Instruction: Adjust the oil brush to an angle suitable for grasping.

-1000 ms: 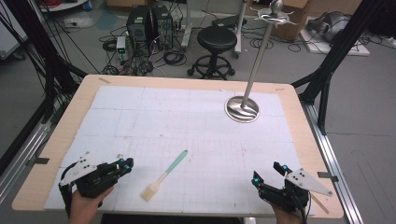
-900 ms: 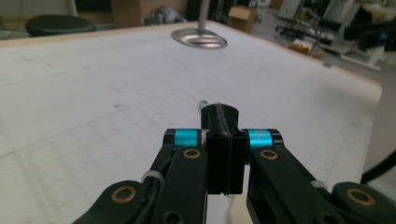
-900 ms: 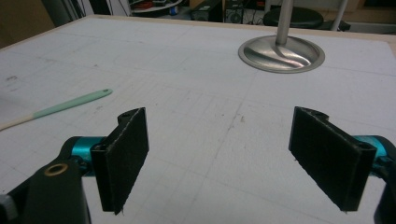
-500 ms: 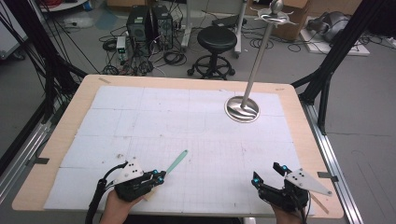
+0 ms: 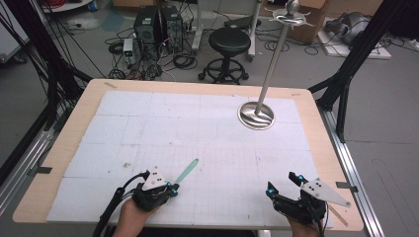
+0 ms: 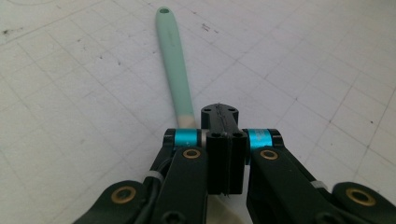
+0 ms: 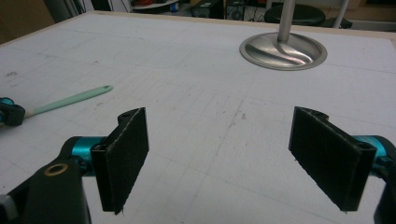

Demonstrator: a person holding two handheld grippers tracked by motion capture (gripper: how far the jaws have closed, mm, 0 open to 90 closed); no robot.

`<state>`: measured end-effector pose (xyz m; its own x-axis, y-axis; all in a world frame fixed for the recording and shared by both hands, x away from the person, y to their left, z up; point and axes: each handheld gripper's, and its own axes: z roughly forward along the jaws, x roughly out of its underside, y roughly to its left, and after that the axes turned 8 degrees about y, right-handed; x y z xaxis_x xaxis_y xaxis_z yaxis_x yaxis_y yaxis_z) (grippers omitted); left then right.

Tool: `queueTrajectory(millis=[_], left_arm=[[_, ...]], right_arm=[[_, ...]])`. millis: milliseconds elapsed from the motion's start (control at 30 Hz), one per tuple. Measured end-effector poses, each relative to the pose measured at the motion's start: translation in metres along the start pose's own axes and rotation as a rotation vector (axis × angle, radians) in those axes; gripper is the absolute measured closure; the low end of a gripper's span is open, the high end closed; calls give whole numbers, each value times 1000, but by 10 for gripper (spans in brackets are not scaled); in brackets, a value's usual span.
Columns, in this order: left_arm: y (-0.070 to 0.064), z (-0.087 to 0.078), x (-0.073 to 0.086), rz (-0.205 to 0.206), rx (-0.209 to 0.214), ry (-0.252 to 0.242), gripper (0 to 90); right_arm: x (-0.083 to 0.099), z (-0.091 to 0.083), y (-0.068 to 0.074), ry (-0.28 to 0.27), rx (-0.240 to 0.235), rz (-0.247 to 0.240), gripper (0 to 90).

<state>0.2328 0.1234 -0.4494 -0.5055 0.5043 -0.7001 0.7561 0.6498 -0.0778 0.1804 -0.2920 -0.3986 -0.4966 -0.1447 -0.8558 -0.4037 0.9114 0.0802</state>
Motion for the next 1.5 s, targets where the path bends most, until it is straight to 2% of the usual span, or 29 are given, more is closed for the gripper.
queueTrajectory(millis=[167,200,333,567,733,1067,1167,1200,1267,1300,1333,1400,1433,1500], left_arm=[[0,1,-1,-18,-21,-1,896],[2,2,-2,-37,-32,-4,896],[5,1,-2,-57,-66,-1,897],[11,0,-3,-78,-105,6,897],[20,-1,-3,-117,-157,2,897],[38,-8,2,-162,-210,-3,897],[43,-11,4,-182,-212,-11,897],[44,-13,5,-185,-199,-26,896],[47,-20,7,-180,-156,-86,869],[47,-20,7,-180,-156,-86,810],[52,-30,8,-156,-115,-161,737],[58,-41,9,-136,-63,-238,602],[61,-46,10,-122,-52,-261,515],[64,-55,12,-95,-38,-298,410]], right_arm=[[0,0,0,2,2,-3,191],[0,0,0,3,2,-3,192],[0,0,0,3,4,-6,191],[0,-1,0,4,4,-4,192],[0,-2,0,2,2,-4,192],[1,-3,0,5,-1,0,192],[1,-3,0,4,-2,-4,192],[1,-3,0,5,-2,-3,192],[1,-3,-1,3,-4,-6,192],[1,-3,-1,3,-5,-7,192],[1,-3,-1,4,-9,-4,192],[0,-3,-1,4,-7,-5,192],[0,-3,-1,0,-13,-3,191],[0,-4,-1,-1,-25,-4,191]])
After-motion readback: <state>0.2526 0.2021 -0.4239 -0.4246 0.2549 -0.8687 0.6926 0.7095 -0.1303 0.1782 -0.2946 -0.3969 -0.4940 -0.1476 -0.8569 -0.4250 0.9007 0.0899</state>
